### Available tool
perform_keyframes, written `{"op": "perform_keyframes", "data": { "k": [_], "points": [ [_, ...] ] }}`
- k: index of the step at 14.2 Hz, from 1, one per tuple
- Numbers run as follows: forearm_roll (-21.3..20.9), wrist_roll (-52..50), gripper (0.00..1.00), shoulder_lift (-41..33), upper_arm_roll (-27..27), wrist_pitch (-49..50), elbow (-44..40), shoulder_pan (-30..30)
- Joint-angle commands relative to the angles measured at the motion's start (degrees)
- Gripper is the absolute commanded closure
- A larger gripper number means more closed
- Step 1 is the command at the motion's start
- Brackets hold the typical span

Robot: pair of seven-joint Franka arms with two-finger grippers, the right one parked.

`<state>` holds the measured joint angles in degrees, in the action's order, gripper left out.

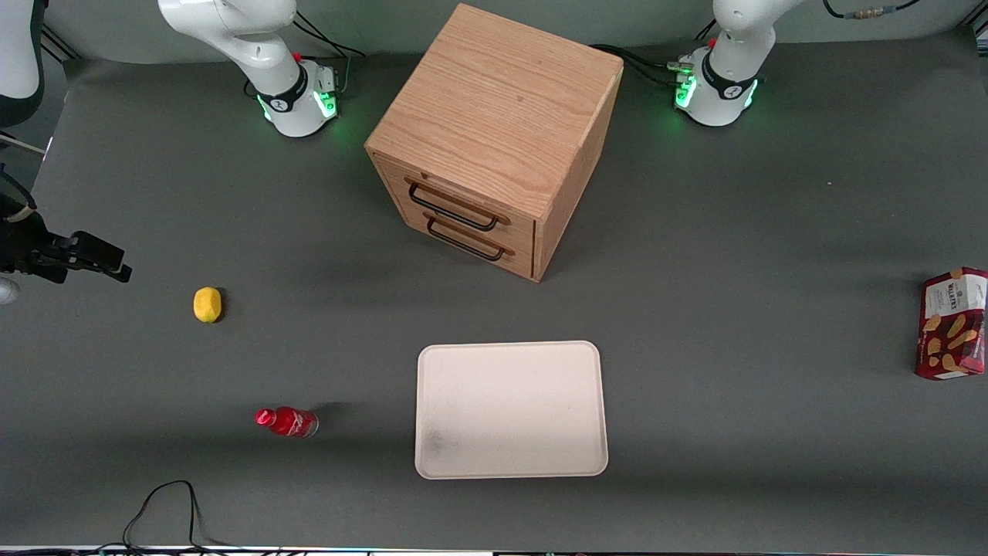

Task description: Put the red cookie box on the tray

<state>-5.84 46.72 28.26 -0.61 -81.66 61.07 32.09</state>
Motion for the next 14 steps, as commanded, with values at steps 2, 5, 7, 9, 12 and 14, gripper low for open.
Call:
{"op": "perform_keyframes", "data": {
  "k": [2,5,7,9,12,14],
  "points": [
    [-0.8,2.2,0.0,5.4,1.0,-2.2,-4.2,-1.4],
    [-0.4,2.4,0.0,9.6,1.2,-8.1,-4.0,-2.4],
    [0.3,2.4,0.0,11.6,1.2,-9.7,-3.8,-2.4],
    [0.3,2.5,0.0,14.4,1.2,-13.3,-3.2,-2.4],
    [1.1,2.2,0.0,17.1,1.1,-15.6,-0.8,-2.3],
    [3.2,2.2,0.0,17.2,1.1,-19.8,3.4,-2.0]
  ]
}}
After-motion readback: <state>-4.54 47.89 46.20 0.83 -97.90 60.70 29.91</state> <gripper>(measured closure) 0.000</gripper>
